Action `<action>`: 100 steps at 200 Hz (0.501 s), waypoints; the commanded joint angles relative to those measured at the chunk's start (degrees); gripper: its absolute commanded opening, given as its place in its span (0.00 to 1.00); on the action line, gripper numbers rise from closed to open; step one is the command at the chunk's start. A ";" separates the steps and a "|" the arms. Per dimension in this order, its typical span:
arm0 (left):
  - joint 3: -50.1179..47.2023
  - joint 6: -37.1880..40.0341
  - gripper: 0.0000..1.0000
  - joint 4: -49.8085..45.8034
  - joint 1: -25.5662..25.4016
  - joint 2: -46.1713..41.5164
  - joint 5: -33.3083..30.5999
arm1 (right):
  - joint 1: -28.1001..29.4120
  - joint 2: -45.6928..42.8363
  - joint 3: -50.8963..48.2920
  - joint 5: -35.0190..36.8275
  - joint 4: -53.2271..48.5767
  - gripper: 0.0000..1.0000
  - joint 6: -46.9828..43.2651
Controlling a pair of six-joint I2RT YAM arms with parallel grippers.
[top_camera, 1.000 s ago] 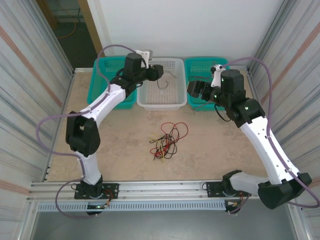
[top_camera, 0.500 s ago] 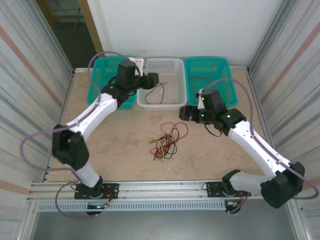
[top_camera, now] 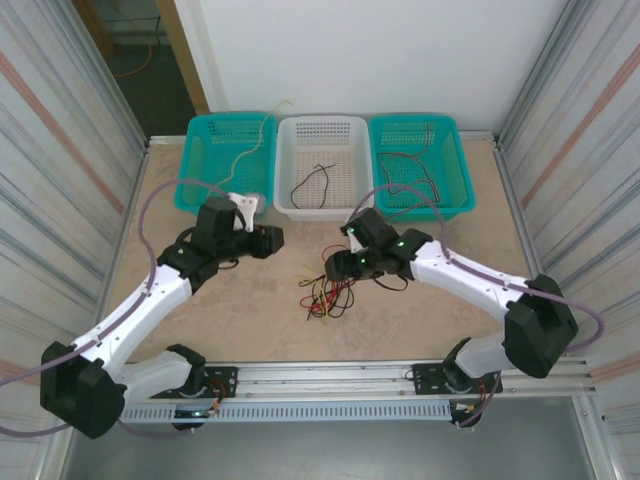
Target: Untangle the cables
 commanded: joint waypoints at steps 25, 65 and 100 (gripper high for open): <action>-5.55 -7.43 0.41 1.70 -0.48 -3.88 6.27 | 2.67 7.15 6.12 0.77 -3.31 0.51 -9.90; -5.81 -7.53 0.41 1.77 -0.53 -3.28 6.80 | 5.32 12.03 11.23 6.87 -8.64 0.51 -16.13; -6.23 -8.15 0.40 2.93 -0.62 -2.17 7.36 | 5.83 15.55 14.90 8.66 -10.15 0.50 -18.22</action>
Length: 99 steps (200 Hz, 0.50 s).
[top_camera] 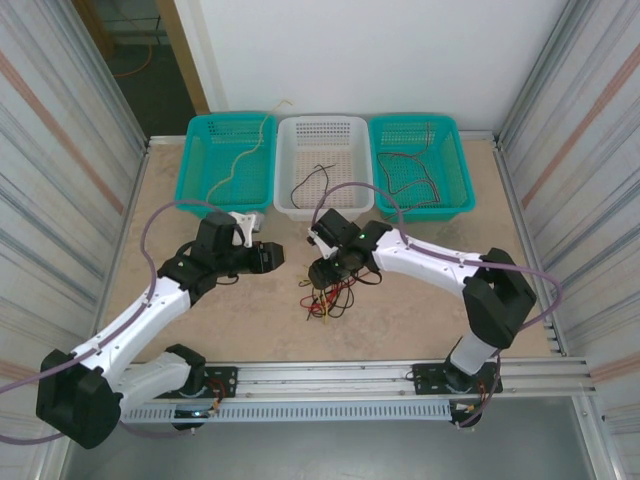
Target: Untangle the cables
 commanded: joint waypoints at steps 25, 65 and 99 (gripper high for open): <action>-0.89 -1.32 0.40 2.26 -0.71 0.23 1.50 | 0.26 3.68 3.32 2.94 -3.24 0.42 -4.51; -0.81 -1.12 0.40 2.47 -0.75 0.28 1.38 | 0.49 3.62 2.97 1.86 -2.66 0.55 -4.51; -1.20 -1.11 0.40 2.69 -0.78 0.21 1.26 | 0.70 3.53 2.27 -0.12 -2.44 0.56 -4.60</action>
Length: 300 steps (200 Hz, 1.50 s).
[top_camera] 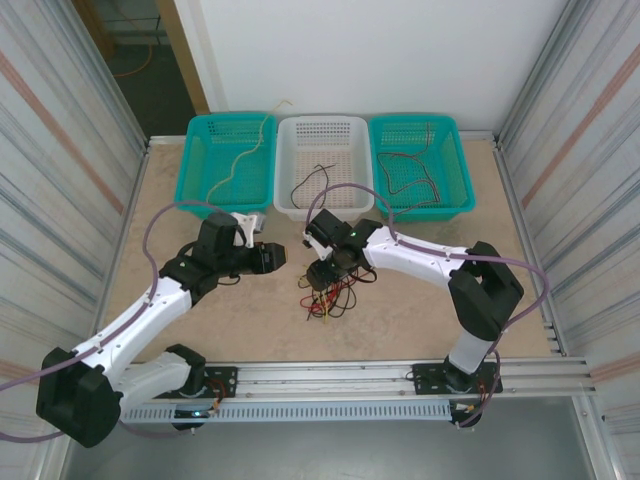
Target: Untangle the cables
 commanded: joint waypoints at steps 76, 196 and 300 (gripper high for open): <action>-1.38 -0.72 0.40 1.67 -0.31 -0.12 0.22 | 1.16 1.02 0.74 -1.74 -2.06 0.59 -1.87; -1.41 -1.16 0.39 2.30 -0.31 1.14 -0.39 | 2.57 2.14 -0.49 -1.94 -2.77 0.52 -2.33; -1.27 -1.19 0.37 2.28 -0.32 1.08 -0.91 | 4.43 1.82 -0.47 2.40 -5.94 0.51 -2.86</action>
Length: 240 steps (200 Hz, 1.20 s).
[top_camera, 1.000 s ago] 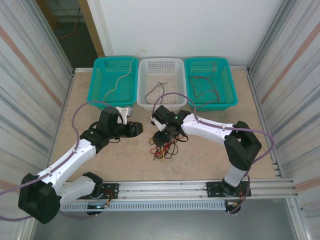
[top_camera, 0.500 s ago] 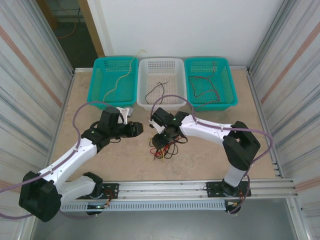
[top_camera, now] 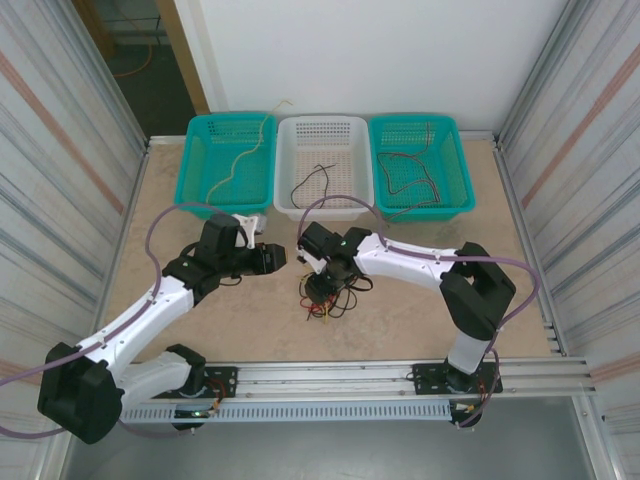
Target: Untangle the cables
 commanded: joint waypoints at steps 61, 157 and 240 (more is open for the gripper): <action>0.81 -0.24 0.36 0.97 -0.34 0.06 -0.83 | 0.61 -2.91 -0.19 3.05 -3.26 0.18 -0.74; 2.00 -0.62 0.54 3.09 -1.85 -1.33 1.11 | 0.48 -14.57 7.10 -1.44 -6.05 0.00 0.27; 0.18 -4.36 0.65 11.40 -4.40 -0.88 0.49 | -2.97 -25.13 17.58 -3.85 -2.22 0.00 4.41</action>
